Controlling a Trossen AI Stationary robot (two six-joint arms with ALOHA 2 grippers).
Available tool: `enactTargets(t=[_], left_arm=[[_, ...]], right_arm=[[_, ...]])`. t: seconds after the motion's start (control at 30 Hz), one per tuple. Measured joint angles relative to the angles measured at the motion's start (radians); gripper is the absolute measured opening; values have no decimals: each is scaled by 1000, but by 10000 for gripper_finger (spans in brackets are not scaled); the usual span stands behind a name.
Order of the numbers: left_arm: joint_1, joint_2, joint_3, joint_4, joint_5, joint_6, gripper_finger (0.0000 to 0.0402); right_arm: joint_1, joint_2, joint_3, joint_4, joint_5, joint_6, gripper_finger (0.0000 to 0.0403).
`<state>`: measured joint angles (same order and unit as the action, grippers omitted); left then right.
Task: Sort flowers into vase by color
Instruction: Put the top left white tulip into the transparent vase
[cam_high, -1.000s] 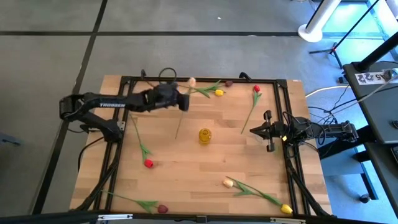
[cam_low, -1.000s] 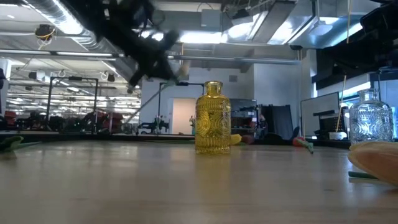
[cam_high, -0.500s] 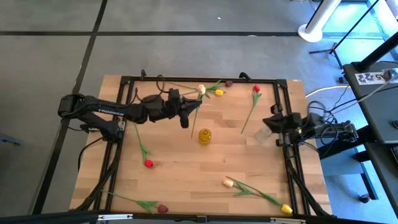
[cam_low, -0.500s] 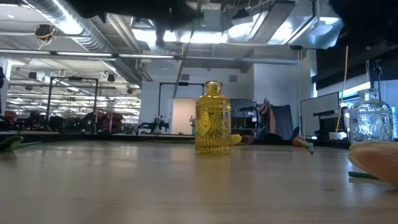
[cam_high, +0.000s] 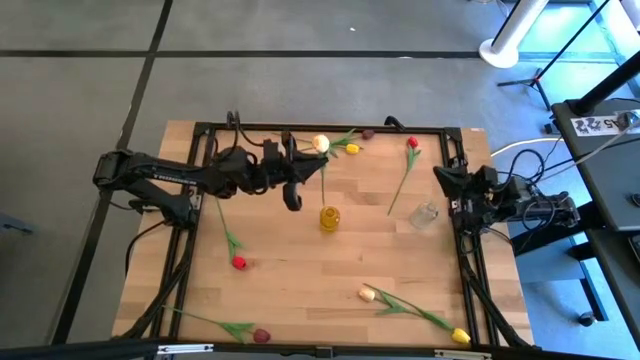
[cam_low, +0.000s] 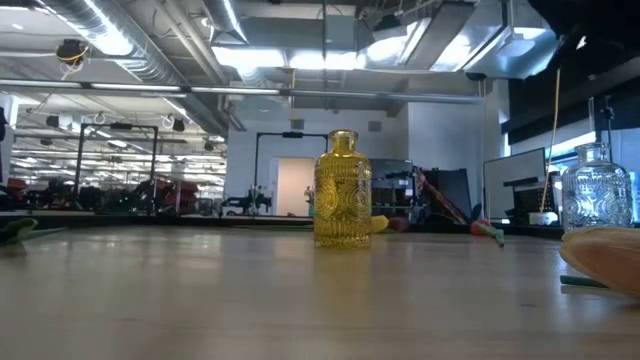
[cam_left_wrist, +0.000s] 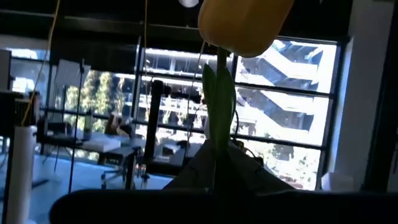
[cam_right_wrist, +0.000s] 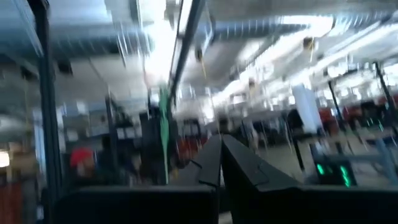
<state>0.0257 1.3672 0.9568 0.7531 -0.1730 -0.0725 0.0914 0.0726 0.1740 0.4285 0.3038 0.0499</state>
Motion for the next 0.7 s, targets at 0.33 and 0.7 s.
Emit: enactTargets(t=[0.33,0.7], left_arm=[[6,8,81,-1,1,82,5],[-20,65,82,-33,41,70,5]], right_arm=[[0,398,376,-364,1,73,17],[0,892,770,-325,-36,54,163]])
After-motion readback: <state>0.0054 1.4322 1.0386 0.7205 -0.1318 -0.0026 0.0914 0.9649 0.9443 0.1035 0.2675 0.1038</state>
